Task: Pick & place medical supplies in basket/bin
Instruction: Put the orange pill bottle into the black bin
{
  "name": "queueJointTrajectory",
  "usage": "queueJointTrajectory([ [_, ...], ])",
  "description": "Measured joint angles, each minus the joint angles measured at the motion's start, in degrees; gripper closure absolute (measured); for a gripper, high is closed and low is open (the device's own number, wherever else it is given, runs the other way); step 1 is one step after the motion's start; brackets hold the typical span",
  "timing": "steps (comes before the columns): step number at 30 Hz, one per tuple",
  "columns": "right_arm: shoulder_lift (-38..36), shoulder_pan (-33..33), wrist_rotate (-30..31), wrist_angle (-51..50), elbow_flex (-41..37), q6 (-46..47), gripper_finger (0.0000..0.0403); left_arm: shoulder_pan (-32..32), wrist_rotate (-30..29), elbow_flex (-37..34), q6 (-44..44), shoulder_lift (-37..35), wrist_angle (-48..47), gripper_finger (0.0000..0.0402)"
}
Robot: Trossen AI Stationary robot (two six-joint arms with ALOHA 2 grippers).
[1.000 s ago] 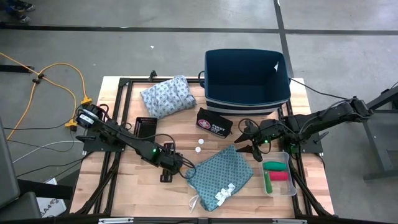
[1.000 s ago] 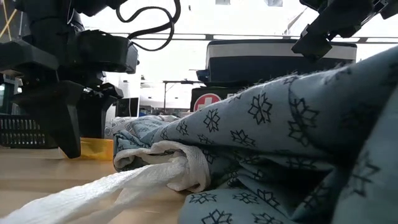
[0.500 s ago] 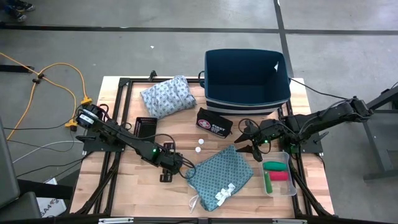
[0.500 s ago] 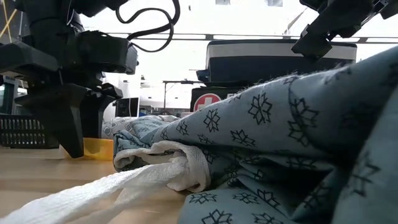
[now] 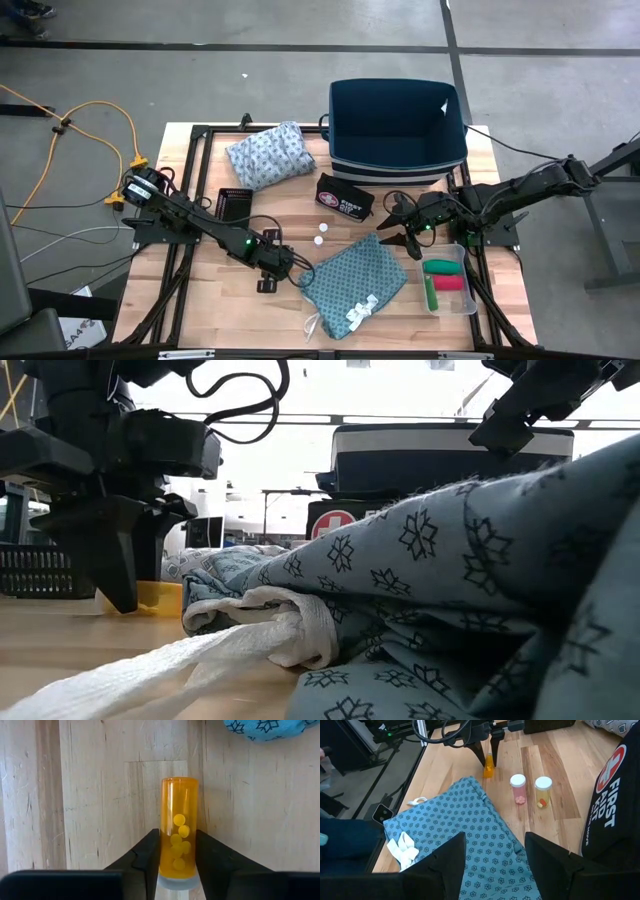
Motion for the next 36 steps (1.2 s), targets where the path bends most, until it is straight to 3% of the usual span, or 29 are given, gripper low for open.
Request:
queueJointTrajectory([
  [13,0.0,0.0,0.0,-0.01,0.0,0.01,0.0211,0.0,0.04,0.0,0.0,-0.62,-0.85,0.0304],
  [28,0.02,-0.01,0.01,-0.02,0.0,0.0,0.0211,4.36,-2.95,0.0,-0.3,-17.08,-11.56,0.0305],
  [36,0.02,0.0,0.02,0.02,0.0,0.02,0.0211,7.41,-3.22,0.0,-0.51,-19.34,-12.77,0.0305],
])
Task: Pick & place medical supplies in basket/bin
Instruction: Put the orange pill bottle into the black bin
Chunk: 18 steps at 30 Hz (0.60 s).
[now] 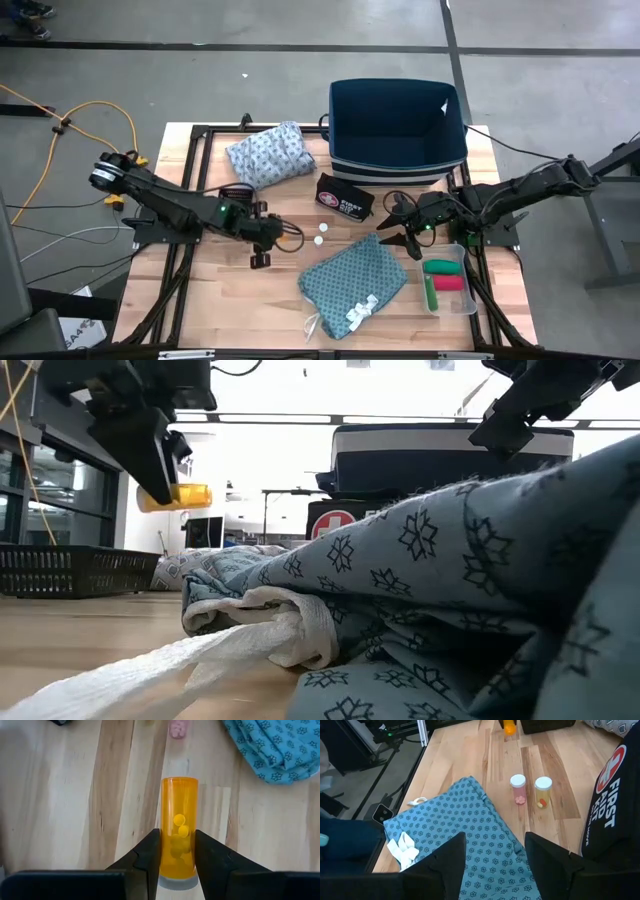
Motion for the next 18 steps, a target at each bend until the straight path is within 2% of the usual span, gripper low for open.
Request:
queueJointTrajectory([
  [5,0.0,-0.02,0.0,-0.02,0.0,-0.01,0.0211,1.39,-0.47,0.0,-2.65,-0.01,-1.69,0.0305],
  [10,0.0,-0.01,0.0,-0.03,0.0,-0.02,0.0211,3.57,-1.12,0.0,-6.58,-1.66,-7.36,0.0305],
  [18,0.0,0.0,0.0,-0.02,0.0,-0.02,0.0211,5.57,-7.7,-0.85,-8.14,-9.85,-14.0,0.0305],
])
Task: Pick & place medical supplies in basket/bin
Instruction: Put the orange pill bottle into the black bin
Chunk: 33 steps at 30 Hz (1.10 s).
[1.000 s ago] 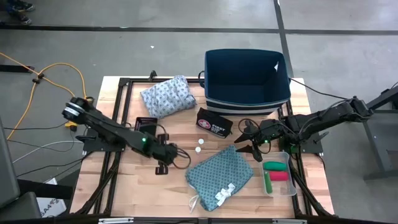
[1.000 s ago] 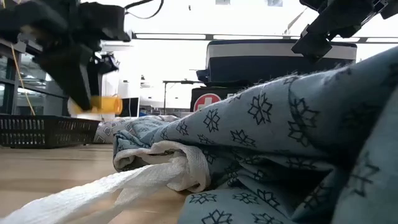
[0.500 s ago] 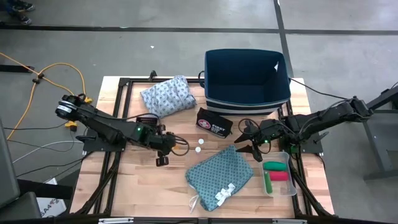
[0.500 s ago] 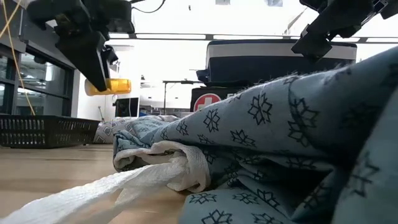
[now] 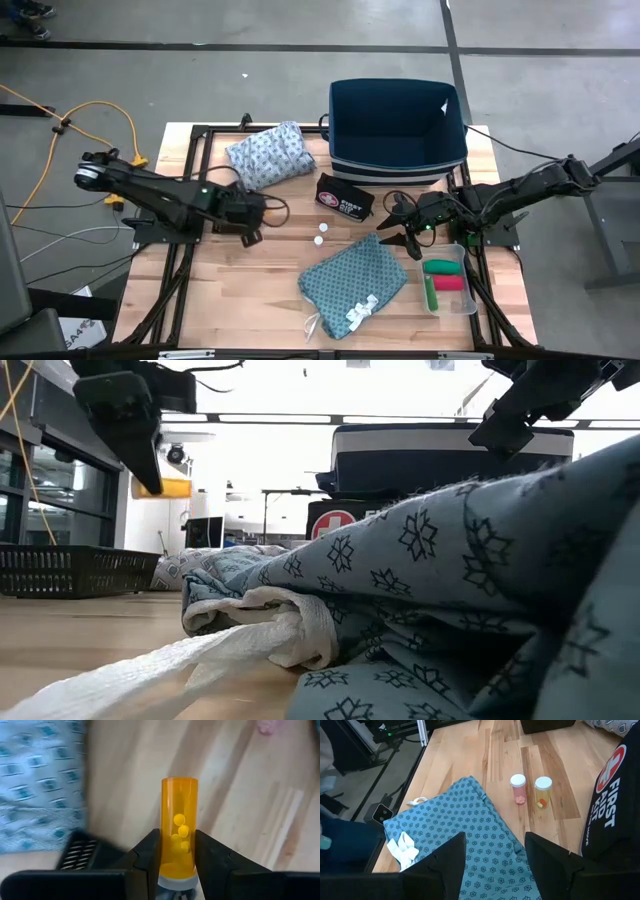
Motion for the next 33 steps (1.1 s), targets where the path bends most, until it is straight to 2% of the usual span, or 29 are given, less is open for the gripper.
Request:
queueJointTrajectory([
  [7,0.0,-0.02,0.0,0.01,0.0,0.0,0.0211,1.83,-2.55,-4.18,-4.0,-9.86,-6.71,0.0305],
  [11,0.0,0.0,0.0,0.04,0.0,0.02,0.0211,2.9,-1.39,-7.81,-7.91,-14.54,-7.33,0.0305],
  [16,0.0,-0.02,0.0,0.02,0.0,0.01,0.0211,3.15,0.16,-10.6,-16.86,-17.71,-8.04,0.0305],
  [21,0.0,-0.02,0.0,0.02,0.0,0.0,0.0211,3.15,0.82,-10.78,-30.67,-17.77,-10.59,0.0305],
  [27,0.0,0.0,0.0,0.02,0.0,0.02,0.0211,3.15,0.82,-10.78,-49.01,-14.17,-14.6,0.0305],
  [30,-0.02,0.0,0.0,0.02,0.0,0.02,0.0211,3.73,0.83,-10.78,-53.05,-11.72,-15.03,0.0305],
  [33,0.0,0.0,-0.02,0.02,0.0,0.02,0.0211,5.38,0.82,-10.78,-53.14,-9.75,-15.0,0.0305],
])
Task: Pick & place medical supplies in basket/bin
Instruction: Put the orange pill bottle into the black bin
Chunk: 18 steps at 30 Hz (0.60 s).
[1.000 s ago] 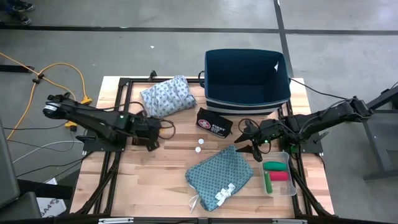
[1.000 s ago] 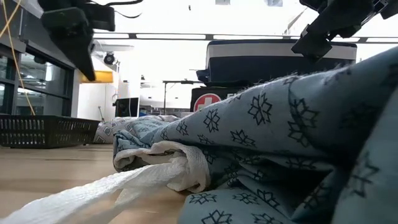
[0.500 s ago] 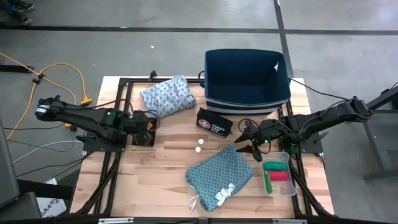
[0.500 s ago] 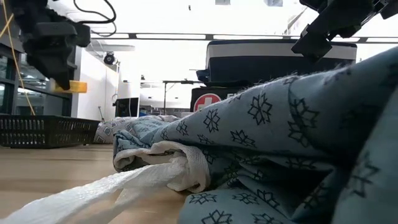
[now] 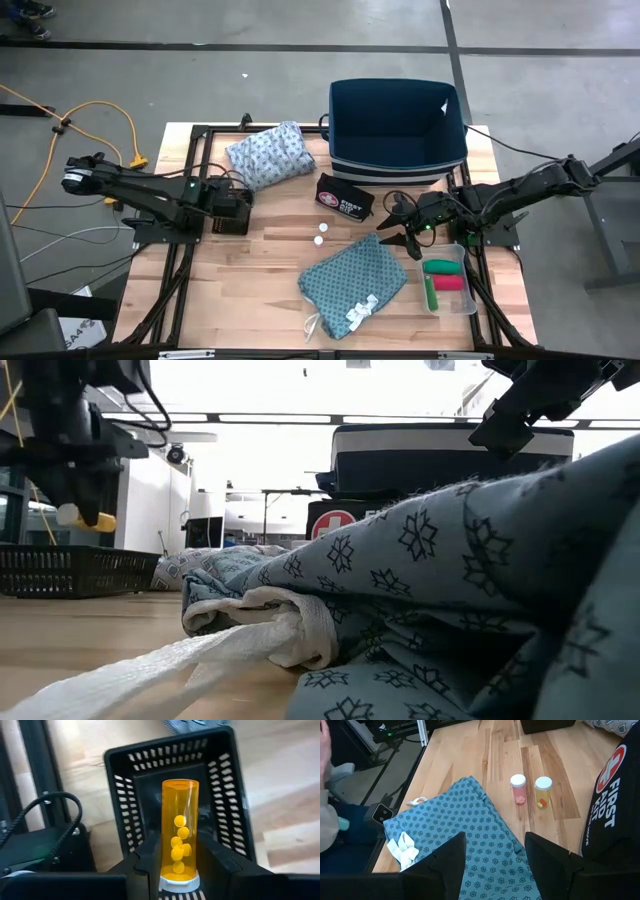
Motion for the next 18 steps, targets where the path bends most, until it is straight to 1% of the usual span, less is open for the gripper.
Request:
queueJointTrajectory([
  [5,0.0,0.0,0.02,0.0,0.0,-0.02,0.0211,4.26,-0.01,0.0,3.41,3.26,0.8,0.0305],
  [11,0.0,-0.01,0.01,-0.02,0.0,-0.02,0.0211,9.05,0.64,0.0,10.75,8.44,6.97,0.0305],
  [15,0.0,-0.02,0.0,-0.02,0.0,0.0,0.0211,11.21,1.72,0.0,12.65,11.31,8.48,0.0305],
  [18,0.0,0.0,0.02,-0.02,0.0,-0.02,0.0211,12.34,3.73,0.0,12.74,12.61,9.77,0.0305],
])
